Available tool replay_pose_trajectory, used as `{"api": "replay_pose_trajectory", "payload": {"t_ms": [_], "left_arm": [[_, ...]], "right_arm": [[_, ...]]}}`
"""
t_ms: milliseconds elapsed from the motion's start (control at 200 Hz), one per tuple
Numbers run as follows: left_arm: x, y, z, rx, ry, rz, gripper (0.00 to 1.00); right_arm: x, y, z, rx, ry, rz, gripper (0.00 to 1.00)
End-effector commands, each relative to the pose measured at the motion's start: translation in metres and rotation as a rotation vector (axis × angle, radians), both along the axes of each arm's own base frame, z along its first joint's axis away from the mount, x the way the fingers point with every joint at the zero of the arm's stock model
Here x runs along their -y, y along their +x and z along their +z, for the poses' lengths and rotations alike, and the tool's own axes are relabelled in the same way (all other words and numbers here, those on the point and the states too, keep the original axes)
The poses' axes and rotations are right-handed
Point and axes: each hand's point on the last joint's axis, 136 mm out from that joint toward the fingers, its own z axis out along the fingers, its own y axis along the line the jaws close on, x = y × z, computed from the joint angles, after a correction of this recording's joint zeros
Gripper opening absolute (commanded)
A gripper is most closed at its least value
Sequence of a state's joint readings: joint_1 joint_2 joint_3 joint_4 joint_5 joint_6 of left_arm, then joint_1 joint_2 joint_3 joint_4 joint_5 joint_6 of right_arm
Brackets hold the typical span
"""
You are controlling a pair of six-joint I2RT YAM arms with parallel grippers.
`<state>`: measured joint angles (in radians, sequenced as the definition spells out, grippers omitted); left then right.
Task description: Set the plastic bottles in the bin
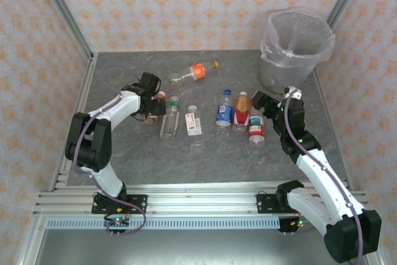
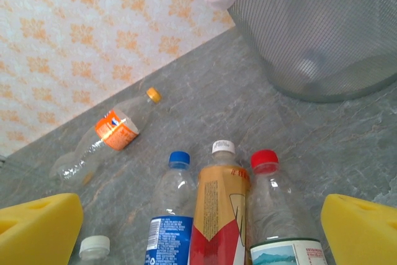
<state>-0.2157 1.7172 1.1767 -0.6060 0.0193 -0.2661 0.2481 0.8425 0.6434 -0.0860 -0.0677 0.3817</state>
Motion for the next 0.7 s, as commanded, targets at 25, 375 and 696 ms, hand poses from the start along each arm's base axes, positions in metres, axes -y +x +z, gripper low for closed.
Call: {"api": "replay_pose_trajectory", "payload": {"t_ms": [25, 375, 696], "left_arm": [[0.007, 0.007, -0.004, -0.004, -0.026, -0.037, 0.9], [0.007, -0.001, -0.024, -0.038, -0.027, -0.033, 0.82], [0.008, -0.003, -0.037, -0.056, -0.036, -0.033, 0.72]], "right_arm": [[0.007, -0.003, 0.009, 0.053, -0.002, -0.033, 0.99], [0.012, -0.007, 0.006, 0.024, -0.002, -0.059, 0.99], [0.009, -0.004, 0.004, 0.028, 0.02, -0.053, 0.99]]}}
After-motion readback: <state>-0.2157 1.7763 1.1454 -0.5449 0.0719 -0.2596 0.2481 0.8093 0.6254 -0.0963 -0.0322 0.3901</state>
